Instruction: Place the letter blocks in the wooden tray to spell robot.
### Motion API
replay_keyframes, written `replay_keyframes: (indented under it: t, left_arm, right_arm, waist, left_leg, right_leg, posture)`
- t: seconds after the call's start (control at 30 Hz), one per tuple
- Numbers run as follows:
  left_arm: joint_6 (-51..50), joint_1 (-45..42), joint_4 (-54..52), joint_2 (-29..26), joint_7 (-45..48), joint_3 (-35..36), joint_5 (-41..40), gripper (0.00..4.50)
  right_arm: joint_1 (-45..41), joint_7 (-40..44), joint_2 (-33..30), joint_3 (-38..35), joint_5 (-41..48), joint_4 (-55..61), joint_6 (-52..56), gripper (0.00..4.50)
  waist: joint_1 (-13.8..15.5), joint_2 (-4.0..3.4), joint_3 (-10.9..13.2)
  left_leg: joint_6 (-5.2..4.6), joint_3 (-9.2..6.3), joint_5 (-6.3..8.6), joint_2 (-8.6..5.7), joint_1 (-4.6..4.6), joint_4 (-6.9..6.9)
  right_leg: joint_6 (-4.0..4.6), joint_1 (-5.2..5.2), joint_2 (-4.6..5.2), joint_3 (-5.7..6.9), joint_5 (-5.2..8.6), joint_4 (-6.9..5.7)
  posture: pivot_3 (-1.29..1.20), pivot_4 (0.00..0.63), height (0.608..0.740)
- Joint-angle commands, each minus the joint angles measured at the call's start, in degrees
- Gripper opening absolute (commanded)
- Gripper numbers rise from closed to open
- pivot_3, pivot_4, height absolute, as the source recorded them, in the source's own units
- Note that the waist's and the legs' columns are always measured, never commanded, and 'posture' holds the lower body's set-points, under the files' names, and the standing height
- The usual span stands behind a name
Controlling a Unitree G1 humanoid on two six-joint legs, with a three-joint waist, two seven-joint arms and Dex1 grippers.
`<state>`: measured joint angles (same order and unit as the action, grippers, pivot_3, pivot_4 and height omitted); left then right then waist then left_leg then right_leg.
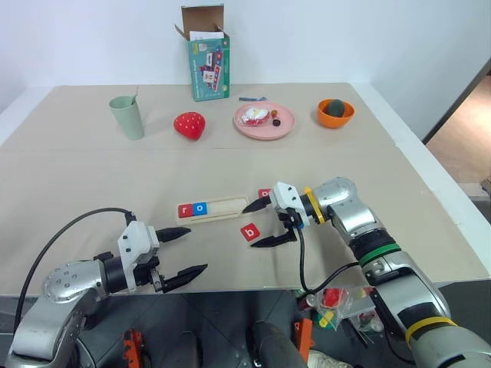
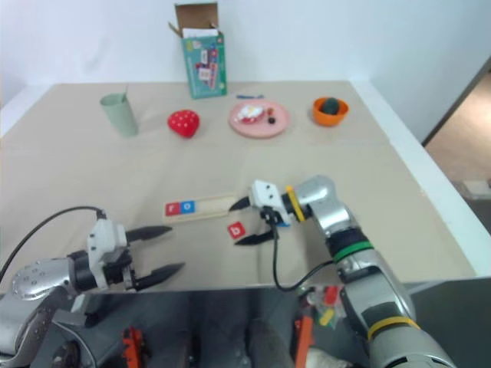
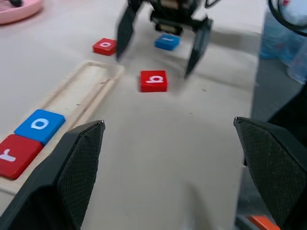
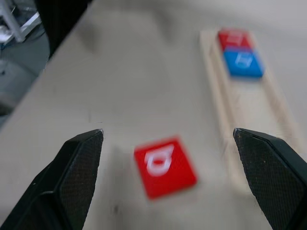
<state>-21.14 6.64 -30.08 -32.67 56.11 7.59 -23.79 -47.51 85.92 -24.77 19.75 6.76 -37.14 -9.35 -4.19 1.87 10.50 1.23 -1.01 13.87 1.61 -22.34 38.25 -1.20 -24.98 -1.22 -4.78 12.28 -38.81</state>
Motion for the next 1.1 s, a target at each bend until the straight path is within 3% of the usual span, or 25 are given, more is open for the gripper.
replay_keyframes:
  t: [0.03, 0.07, 0.1, 0.27, 0.47, 0.63, 0.8, 1.1]
  left_arm:
    - [1.7, 0.6, -3.0, -0.2, -2.1, -1.7, 0.9, 4.47]
    - [1.8, 0.5, -3.0, -0.2, -2.6, -2.0, 1.0, 4.47]
    - [1.9, 0.4, -2.9, -0.2, -3.0, -2.3, 1.1, 4.5]
    - [2.3, 0.0, -2.6, -0.5, -4.5, -3.3, 1.0, 4.5]
    - [2.6, 0.2, -1.6, -0.8, -5.0, -3.8, 0.9, 4.5]
    - [3.2, 1.0, 1.0, -1.1, -5.6, -2.2, 1.4, 4.5]
    - [3.9, 0.6, 1.5, -1.5, -6.0, -3.0, 1.7, 4.5]
    - [3.6, 0.0, 1.4, -2.1, -6.2, -4.5, 2.0, 4.5]
  right_arm:
    - [-2.6, 1.3, 1.1, -0.5, -1.0, -3.5, -3.6, 4.5]
    - [-2.8, 1.5, 1.4, -0.4, -1.3, -4.4, -4.1, 4.5]
    - [-3.0, 1.6, 1.6, -0.4, -1.6, -5.2, -4.4, 3.99]
    - [-4.0, 2.3, 2.7, -1.3, -1.2, -7.3, -4.3, 2.44]
    - [-3.0, 3.1, 2.5, -1.9, 0.1, -4.5, -2.3, 2.44]
    - [-2.1, 3.2, 1.5, -3.5, 3.9, 3.4, 7.3, 2.44]
    - [1.0, 2.6, -0.1, -2.2, 1.9, 5.0, 4.8, 2.44]
    - [-1.8, 0.4, 2.4, -1.7, -0.3, 0.6, 1.6, 2.44]
  waist:
    - [0.0, 0.0, 0.0]
    - [0.0, 0.0, 0.0]
    - [0.0, 0.0, 0.0]
    - [-0.1, -0.01, 0.0]
    - [-0.1, -0.01, 0.0]
    - [-0.1, -0.01, 0.0]
    - [-0.1, -0.02, 0.0]
    - [-0.3, -0.04, 0.0]
  left_leg:
    - [0.0, -0.01, 0.0, 0.0, 0.0, -0.02]
    - [0.0, -0.03, 0.0, 0.04, 0.0, -0.05]
    - [0.0, -0.04, 0.0, 0.06, 0.02, -0.09]
    - [0.0, -0.05, 0.0, 0.08, 0.04, -0.12]
    - [0.0, -0.05, 0.0, 0.07, 0.04, -0.14]
    - [0.0, -0.05, 0.0, 0.07, 0.04, -0.15]
    - [0.0, -0.09, 0.0, 0.1, 0.04, -0.22]
    - [0.0, -0.05, 0.0, 0.13, 0.04, -0.28]
  right_leg:
    - [0.01, -0.02, -0.01, 0.0, 0.0, 0.0]
    - [0.02, -0.04, -0.05, 0.01, 0.01, -0.01]
    - [0.06, -0.03, -0.1, 0.01, 0.01, -0.01]
    - [0.1, -0.03, -0.13, 0.01, 0.02, -0.01]
    - [0.1, -0.03, -0.12, 0.01, 0.03, -0.01]
    - [0.11, -0.04, -0.12, 0.01, 0.03, -0.01]
    - [0.18, -0.05, -0.14, 0.07, 0.09, -0.01]
    - [0.19, -0.11, -0.2, 0.02, 0.08, -0.01]
  posture:
    - [0.0, 0.15, 0.74]
    - [0.0, 0.15, 0.74]
    - [0.0, 0.15, 0.74]
    - [0.0, 0.15, 0.74]
    - [0.0, 0.15, 0.74]
    - [0.0, 0.15, 0.74]
    - [0.0, 0.15, 0.74]
    - [0.0, 0.15, 0.74]
